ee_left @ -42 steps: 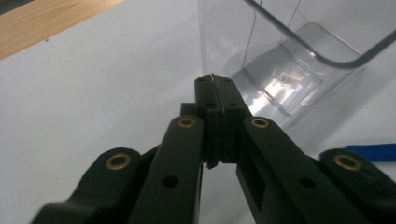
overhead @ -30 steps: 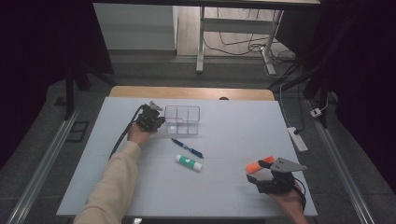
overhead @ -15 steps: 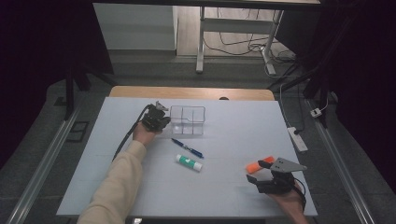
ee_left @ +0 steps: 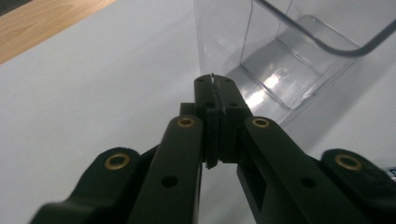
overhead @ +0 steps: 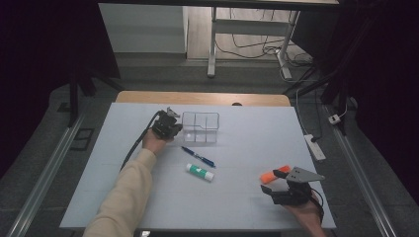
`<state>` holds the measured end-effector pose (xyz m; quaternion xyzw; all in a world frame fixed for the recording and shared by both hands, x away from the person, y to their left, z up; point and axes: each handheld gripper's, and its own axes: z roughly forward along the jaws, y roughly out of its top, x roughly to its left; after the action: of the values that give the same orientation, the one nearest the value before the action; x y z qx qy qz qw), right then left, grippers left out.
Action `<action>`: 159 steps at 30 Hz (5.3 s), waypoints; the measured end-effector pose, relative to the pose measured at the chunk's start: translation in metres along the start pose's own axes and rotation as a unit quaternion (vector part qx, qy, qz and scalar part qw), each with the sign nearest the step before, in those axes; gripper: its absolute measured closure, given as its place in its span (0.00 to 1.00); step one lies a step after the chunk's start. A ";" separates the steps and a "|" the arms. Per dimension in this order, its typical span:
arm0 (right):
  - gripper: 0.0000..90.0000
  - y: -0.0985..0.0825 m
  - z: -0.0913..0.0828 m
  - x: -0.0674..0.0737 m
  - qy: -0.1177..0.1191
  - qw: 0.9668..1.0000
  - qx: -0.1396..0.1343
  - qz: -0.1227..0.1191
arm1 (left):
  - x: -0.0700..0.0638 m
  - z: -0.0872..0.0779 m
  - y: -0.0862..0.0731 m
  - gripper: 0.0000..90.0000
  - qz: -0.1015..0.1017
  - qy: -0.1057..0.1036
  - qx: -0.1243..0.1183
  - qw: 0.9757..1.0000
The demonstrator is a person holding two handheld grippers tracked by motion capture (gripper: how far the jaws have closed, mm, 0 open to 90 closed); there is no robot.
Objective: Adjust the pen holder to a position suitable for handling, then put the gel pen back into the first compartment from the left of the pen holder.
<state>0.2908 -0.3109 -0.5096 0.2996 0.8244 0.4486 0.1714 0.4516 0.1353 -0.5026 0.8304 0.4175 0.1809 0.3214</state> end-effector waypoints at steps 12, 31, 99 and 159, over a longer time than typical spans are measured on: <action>0.25 0.000 -0.002 0.000 -0.001 1.000 -0.006 0.004 | 0.006 -0.033 -0.013 0.98 -0.007 0.003 -0.039 0.999; 0.25 0.000 -0.002 0.000 -0.002 1.000 -0.004 0.002 | -0.004 -0.084 -0.053 0.73 0.015 -0.040 -0.082 0.996; 0.26 0.040 0.029 0.020 0.040 0.999 -0.001 -0.011 | -0.055 -0.132 -0.152 0.38 0.029 -0.053 -0.039 0.997; 0.33 0.151 0.166 0.055 0.103 0.992 0.064 -0.026 | -0.058 -0.130 -0.154 0.37 0.034 -0.057 -0.035 0.997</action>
<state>0.3920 -0.1064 -0.4731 0.2408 0.8721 0.4189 0.0775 0.2548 0.2062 -0.5158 0.8415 0.3633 0.1584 0.3673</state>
